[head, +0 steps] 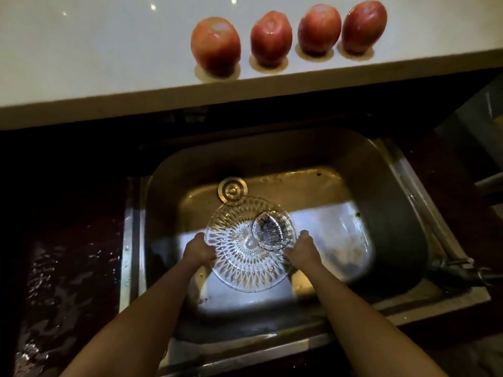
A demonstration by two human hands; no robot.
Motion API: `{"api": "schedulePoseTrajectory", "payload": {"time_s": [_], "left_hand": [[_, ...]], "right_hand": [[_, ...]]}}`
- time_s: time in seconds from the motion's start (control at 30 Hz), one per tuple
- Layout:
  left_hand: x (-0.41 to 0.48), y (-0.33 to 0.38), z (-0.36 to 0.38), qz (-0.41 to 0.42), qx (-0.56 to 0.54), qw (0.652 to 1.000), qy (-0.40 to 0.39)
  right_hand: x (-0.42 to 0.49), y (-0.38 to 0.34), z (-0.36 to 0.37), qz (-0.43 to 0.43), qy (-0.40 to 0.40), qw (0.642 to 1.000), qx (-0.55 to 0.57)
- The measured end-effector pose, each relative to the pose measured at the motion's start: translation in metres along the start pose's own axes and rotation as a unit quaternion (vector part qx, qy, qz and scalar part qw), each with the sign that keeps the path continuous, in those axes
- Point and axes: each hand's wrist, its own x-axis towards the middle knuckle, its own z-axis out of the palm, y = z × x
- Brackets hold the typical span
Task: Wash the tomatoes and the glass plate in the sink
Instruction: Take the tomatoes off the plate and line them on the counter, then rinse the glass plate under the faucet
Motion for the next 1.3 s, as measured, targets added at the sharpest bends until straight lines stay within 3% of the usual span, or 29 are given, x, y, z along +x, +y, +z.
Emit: {"api": "schedulePoseTrajectory", "payload": {"time_s": [0.13, 0.37, 0.77, 0.9, 1.03, 1.2, 1.3], "left_hand": [[-0.002, 0.004, 0.003, -0.059, -0.157, 0.986, 0.018], [-0.034, 0.026, -0.003, -0.004, -0.326, 0.945, -0.011], [-0.093, 0.14, -0.033, 0.161, -0.37, 0.914, -0.048], [-0.118, 0.175, -0.03, 0.202, -0.389, 0.899, -0.014], [-0.128, 0.194, -0.024, 0.204, -0.359, 0.91, 0.047], [-0.138, 0.209, -0.015, 0.212, -0.37, 0.904, 0.023], [-0.146, 0.213, -0.007, 0.215, -0.367, 0.905, 0.01]], "right_hand": [[0.006, 0.003, 0.007, 0.041, -0.002, 0.999, 0.015], [-0.005, 0.01, -0.012, 0.044, 0.031, 0.996, 0.066], [-0.073, 0.015, -0.128, -0.035, 0.196, 0.951, 0.236], [-0.102, 0.017, -0.165, -0.074, 0.237, 0.941, 0.231], [-0.133, 0.025, -0.198, -0.108, 0.27, 0.942, 0.17], [-0.158, 0.05, -0.216, -0.025, 0.369, 0.926, 0.074], [-0.158, 0.064, -0.208, 0.038, 0.327, 0.942, 0.061]]}}
